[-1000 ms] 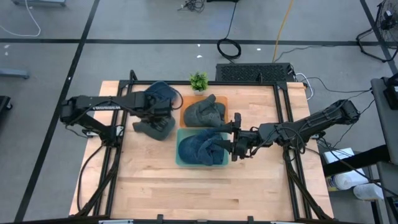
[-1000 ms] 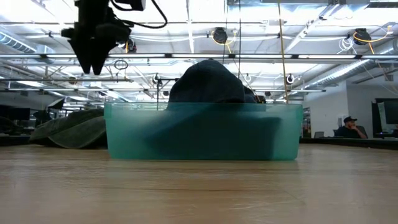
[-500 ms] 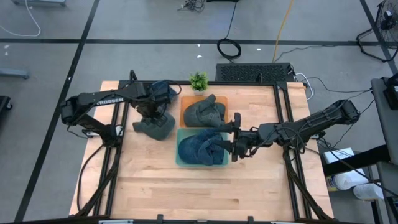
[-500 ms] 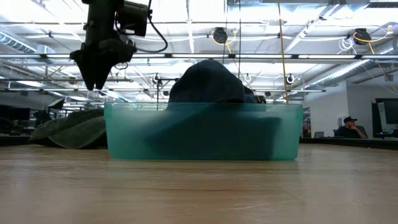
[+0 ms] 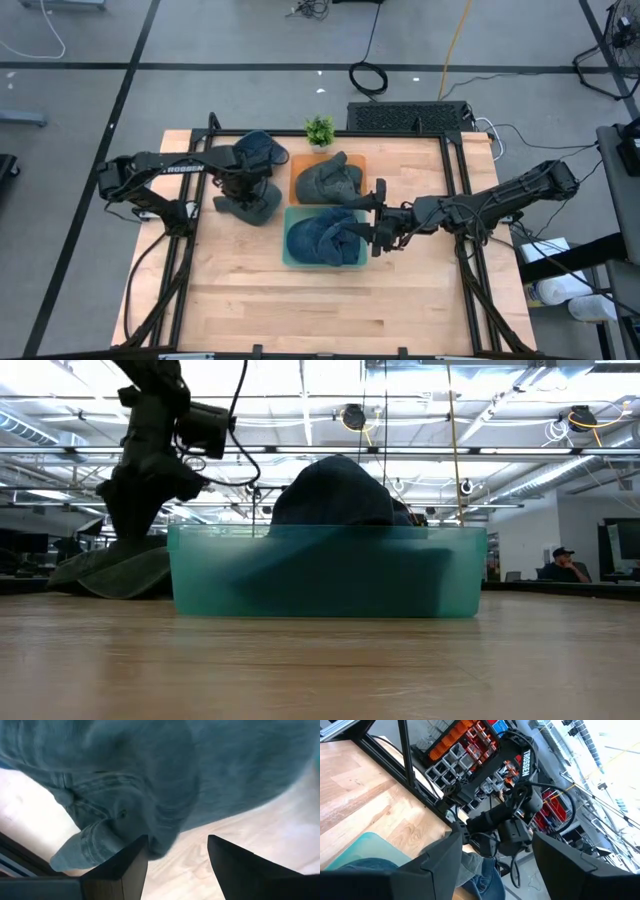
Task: Pick & Place hat
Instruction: Put the gray cap into the orange bin
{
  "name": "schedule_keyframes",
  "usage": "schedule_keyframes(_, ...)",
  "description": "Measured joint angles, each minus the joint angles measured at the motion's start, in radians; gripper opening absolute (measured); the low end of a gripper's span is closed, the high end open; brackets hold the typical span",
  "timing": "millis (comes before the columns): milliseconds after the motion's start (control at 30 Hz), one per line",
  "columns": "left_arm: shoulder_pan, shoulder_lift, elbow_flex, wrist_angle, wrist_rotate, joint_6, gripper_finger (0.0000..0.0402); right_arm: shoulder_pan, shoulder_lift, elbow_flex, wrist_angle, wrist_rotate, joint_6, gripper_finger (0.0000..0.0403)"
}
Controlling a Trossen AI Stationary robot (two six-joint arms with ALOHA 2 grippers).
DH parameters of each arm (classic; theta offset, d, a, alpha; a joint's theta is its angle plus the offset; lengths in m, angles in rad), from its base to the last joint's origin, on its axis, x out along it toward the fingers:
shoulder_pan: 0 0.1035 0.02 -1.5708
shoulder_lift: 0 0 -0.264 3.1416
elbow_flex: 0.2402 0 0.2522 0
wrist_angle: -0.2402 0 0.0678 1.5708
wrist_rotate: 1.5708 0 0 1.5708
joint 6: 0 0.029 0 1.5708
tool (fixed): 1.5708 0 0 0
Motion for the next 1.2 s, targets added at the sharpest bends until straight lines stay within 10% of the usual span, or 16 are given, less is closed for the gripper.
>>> schedule_keyframes(200,0.006,0.000,-0.028,0.012,-0.019,0.063,0.0186,0.000,0.000,0.000,-0.005,0.000,0.001,0.0233)
schedule_keyframes(533,0.006,0.000,-0.028,0.039,-0.019,0.122,0.0015,0.000,0.000,0.000,-0.003,0.002,-0.013,0.0233)
schedule_keyframes(1200,-0.023,-0.006,0.066,-0.101,-0.011,0.226,0.0002,0.000,0.000,0.000,0.019,0.003,-0.036,0.0233)
